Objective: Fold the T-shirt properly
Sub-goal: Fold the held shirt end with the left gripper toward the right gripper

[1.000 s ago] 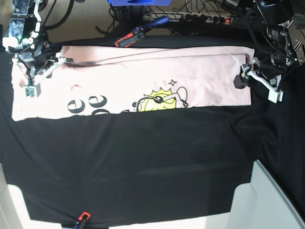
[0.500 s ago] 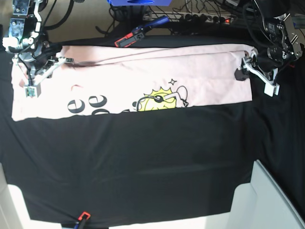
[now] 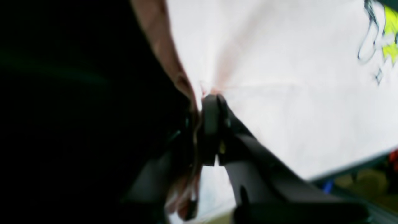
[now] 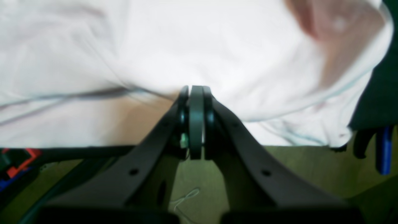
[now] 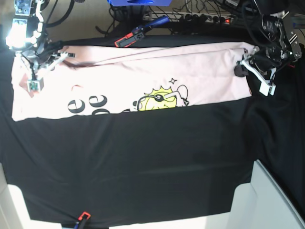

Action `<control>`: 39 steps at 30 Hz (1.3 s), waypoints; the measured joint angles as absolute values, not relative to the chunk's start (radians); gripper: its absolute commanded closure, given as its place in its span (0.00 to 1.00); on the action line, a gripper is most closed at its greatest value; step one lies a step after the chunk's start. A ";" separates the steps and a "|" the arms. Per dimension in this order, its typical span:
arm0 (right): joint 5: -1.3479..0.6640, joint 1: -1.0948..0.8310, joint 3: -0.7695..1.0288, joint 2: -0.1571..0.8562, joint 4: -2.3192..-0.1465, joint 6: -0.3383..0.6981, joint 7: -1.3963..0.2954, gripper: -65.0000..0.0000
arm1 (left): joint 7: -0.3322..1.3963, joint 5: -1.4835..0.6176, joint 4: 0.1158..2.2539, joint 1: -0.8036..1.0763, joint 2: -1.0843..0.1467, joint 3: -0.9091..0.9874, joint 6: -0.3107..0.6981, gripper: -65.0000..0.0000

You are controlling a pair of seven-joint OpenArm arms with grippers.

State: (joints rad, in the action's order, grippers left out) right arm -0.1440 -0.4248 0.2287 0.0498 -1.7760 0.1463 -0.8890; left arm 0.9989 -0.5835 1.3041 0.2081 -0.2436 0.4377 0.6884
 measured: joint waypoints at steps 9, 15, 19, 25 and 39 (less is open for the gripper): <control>-0.143 -0.422 0.229 0.052 -1.777 0.146 -0.888 1.00 | 1.119 -0.580 1.526 0.212 -0.210 0.447 0.690 1.00; -0.139 -0.422 0.229 0.052 -1.777 0.146 -0.888 1.00 | 1.179 -0.572 1.617 0.206 -0.156 0.439 0.690 1.00; -0.140 -0.421 0.229 0.050 -1.777 0.146 -0.888 1.00 | 1.238 -0.567 1.700 0.207 -0.103 0.438 0.690 1.00; -0.140 -0.422 0.229 0.051 -1.777 0.146 -0.888 1.00 | 1.267 -0.572 1.746 0.206 -0.069 0.312 0.690 1.00; -0.140 -0.421 0.229 0.051 -1.777 0.146 -0.888 1.00 | 1.268 -0.572 1.744 0.152 0.061 0.047 0.578 1.00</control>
State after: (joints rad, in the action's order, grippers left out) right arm -0.1398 -0.4213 0.2287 0.0513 -1.7771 0.1463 -0.8875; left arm 1.2678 -0.5724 1.7439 0.1524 0.0612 0.0475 0.5781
